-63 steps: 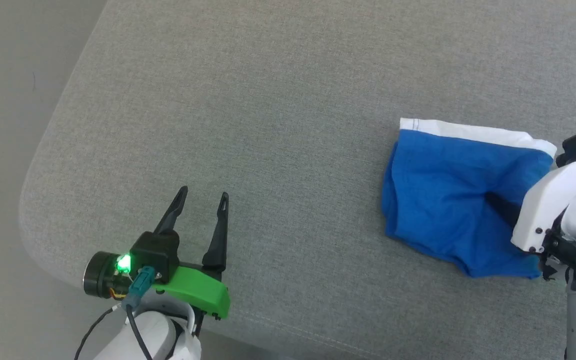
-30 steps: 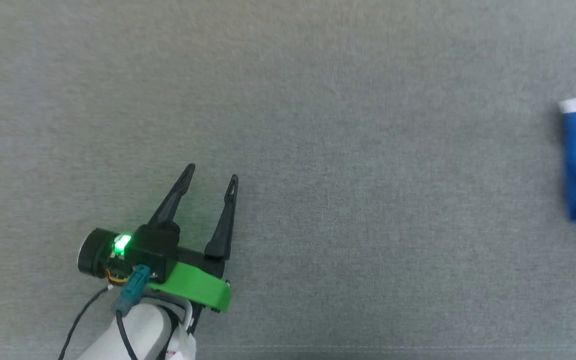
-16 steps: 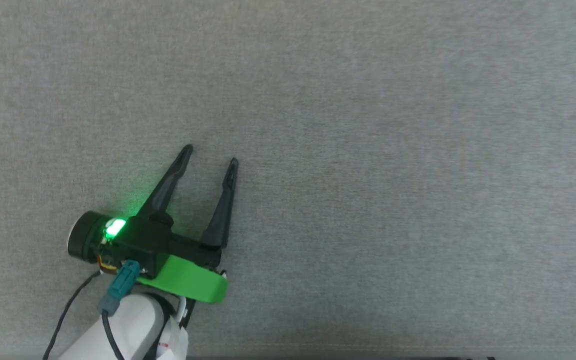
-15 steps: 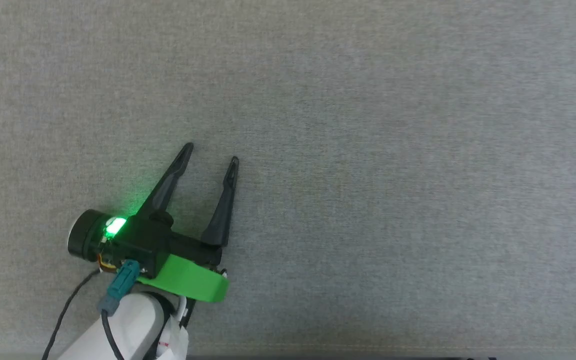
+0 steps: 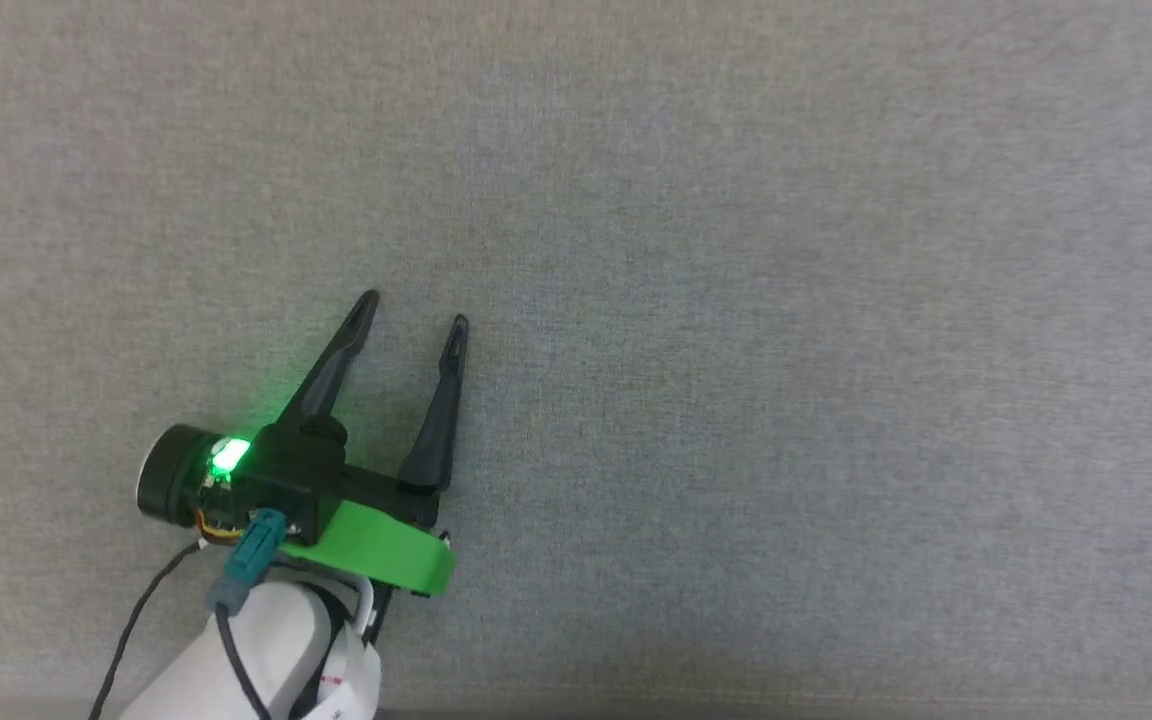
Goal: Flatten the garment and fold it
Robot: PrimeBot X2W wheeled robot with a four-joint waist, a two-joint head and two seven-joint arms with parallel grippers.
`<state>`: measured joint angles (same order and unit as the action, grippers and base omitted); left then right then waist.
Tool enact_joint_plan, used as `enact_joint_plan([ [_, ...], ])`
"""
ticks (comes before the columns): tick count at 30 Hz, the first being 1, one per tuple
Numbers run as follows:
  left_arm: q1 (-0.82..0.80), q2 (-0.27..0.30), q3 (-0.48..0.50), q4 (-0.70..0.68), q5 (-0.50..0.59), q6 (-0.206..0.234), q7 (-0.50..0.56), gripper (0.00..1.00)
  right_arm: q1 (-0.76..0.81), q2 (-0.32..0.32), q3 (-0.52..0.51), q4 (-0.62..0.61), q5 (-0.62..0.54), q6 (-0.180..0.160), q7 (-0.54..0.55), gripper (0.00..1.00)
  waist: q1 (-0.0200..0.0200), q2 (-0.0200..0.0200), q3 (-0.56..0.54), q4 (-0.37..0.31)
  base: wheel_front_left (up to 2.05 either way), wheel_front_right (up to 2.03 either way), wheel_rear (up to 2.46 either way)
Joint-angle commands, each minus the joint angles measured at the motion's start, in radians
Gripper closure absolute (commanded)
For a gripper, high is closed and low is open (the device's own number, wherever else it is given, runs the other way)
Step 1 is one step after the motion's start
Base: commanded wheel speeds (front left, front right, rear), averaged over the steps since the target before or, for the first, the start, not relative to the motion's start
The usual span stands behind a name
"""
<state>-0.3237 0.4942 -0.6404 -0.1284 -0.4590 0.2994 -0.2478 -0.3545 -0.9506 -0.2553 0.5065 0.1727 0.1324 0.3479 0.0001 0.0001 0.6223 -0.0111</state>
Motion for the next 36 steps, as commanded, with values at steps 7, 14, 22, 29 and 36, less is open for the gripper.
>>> enact_joint_plan([
  [7, 0.034, -0.025, 0.005, 0.067, -0.021, 0.008, -0.005, 0.0, -0.118, -0.005, 0.109, -0.072, 0.024, -0.002, -0.004, 0.0, -0.0001, -0.0001, -0.221, -0.025, 0.0, 0.0, 0.0],
  [14, 0.066, -0.023, 0.029, 0.094, -0.043, 0.032, -0.006, 0.0, -0.196, 0.093, 0.183, -0.179, 0.114, -0.002, -0.031, 0.0, -0.0001, -0.0001, -0.354, -0.017, 0.0, 0.0, 0.0],
  [22, 0.114, 0.004, 0.071, 0.093, -0.078, 0.076, 0.018, 0.0, -0.171, 0.328, 0.151, -0.329, 0.171, -0.002, -0.146, 0.0, -0.0001, -0.0001, -0.453, 0.002, 0.0, 0.0, 0.0],
  [29, 0.139, 0.029, 0.077, 0.082, -0.073, 0.111, 0.045, 0.0, -0.002, 0.59, 0.085, -0.488, 0.126, -0.002, -0.239, 0.0, -0.0001, -0.0001, -0.5, 0.017, 0.0, 0.0, 0.0],
  [36, 0.16, 0.038, 0.074, 0.076, -0.073, 0.133, 0.061, 0.0, 0.225, 0.825, 0.067, -0.631, 0.044, -0.002, -0.308, 0.0, -0.0001, -0.0001, -0.522, 0.023, 0.0, 0.0, 0.0],
])
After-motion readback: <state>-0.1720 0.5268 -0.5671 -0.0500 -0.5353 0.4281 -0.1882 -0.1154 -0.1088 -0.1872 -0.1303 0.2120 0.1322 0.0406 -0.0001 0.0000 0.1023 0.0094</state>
